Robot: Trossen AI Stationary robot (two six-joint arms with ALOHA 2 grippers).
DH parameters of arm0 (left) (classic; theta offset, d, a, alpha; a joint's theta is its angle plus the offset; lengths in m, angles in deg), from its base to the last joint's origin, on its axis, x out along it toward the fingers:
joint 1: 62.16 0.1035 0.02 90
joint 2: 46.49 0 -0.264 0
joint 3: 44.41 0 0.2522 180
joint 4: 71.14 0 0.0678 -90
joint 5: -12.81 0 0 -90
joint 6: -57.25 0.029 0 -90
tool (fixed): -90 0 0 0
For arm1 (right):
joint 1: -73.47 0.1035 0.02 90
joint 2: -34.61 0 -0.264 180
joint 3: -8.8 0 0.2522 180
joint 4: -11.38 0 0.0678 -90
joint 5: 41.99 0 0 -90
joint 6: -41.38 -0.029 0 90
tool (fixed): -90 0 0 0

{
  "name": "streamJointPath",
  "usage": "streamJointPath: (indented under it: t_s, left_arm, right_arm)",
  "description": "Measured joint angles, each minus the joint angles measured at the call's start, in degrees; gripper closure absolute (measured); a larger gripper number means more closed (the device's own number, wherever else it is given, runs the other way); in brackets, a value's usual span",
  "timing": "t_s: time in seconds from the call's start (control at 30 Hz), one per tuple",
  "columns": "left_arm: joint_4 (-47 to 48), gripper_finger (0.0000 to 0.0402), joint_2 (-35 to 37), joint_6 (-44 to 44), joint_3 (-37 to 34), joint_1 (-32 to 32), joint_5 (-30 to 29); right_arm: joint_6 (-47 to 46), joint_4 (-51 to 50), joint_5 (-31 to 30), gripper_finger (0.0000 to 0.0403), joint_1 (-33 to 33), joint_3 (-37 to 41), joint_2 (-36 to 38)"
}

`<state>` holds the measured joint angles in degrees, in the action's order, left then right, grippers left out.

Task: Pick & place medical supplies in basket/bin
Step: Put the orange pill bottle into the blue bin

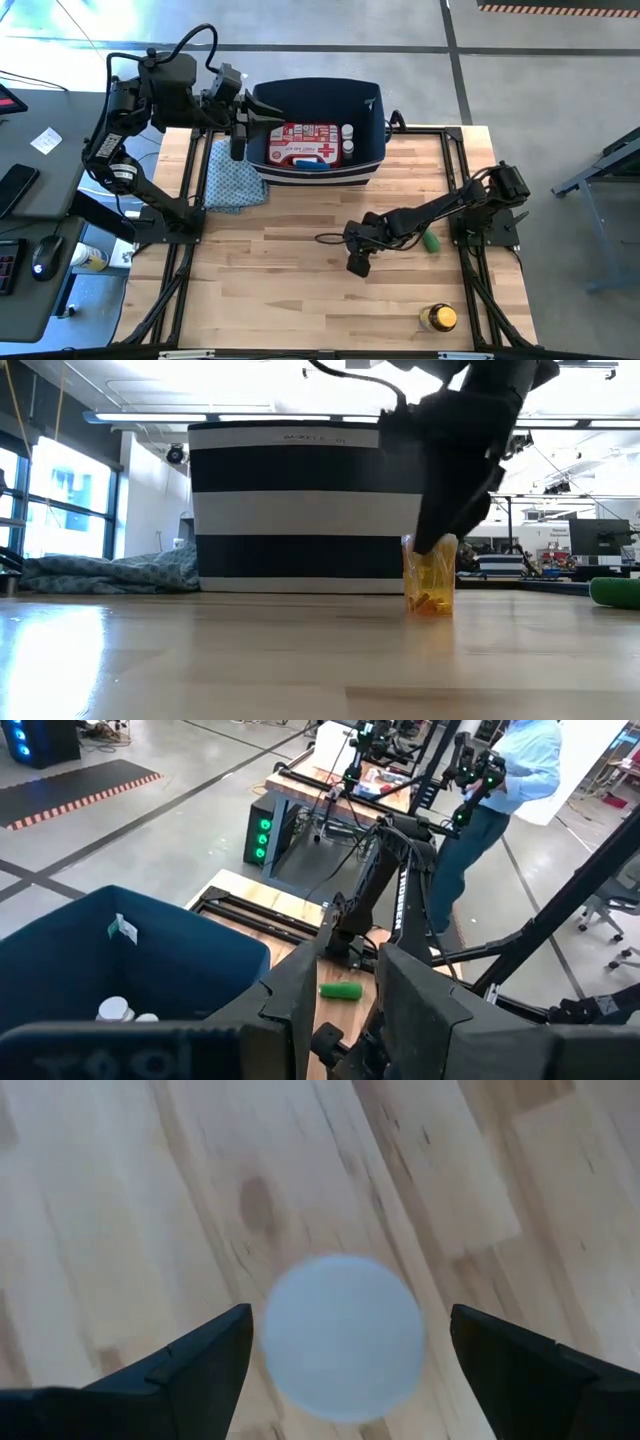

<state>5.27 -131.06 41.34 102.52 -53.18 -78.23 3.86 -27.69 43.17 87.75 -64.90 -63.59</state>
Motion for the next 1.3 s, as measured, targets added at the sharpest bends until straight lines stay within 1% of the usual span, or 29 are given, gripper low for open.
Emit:
streamJointPath:
  t_s: [0.13,0.33,0.57,0.83,1.03,1.17,1.3]
  left_arm:
    - [-0.02,0.0257,-0.52,-0.48,0.04,0.0,0.24]
    - [-0.04,0.0257,-0.99,-0.89,0.04,0.0,0.48]
    - [0.0,0.0257,-1.64,-0.89,0.02,0.0,1.03]
    - [0.0,0.0257,-1.62,-0.89,0.02,0.0,1.55]
    - [0.0,0.0257,-1.58,-0.89,0.02,0.0,1.55]
    - [0.0,0.0257,-1.58,-0.89,0.02,0.0,1.55]
    - [0.0,0.0257,-1.58,-0.89,0.02,0.0,1.53]
  right_arm:
    - [0.02,1.25,-1.82,0.0075,0.0,0.0,0.0]
    - [0.23,0.78,-1.25,0.0082,0.0,0.0,0.0]
    - [0.02,0.75,-1.1,0.0112,0.0,0.0,0.0]
    - [-0.03,0.75,1.56,0.0152,0.02,0.0,0.0]
    - [-0.03,0.75,1.61,0.0177,0.02,0.0,0.0]
    - [-0.1,0.75,1.59,0.0188,0.0,0.0,0.0]
    - [-1.07,0.73,1.64,0.0189,-0.04,0.0,0.18]
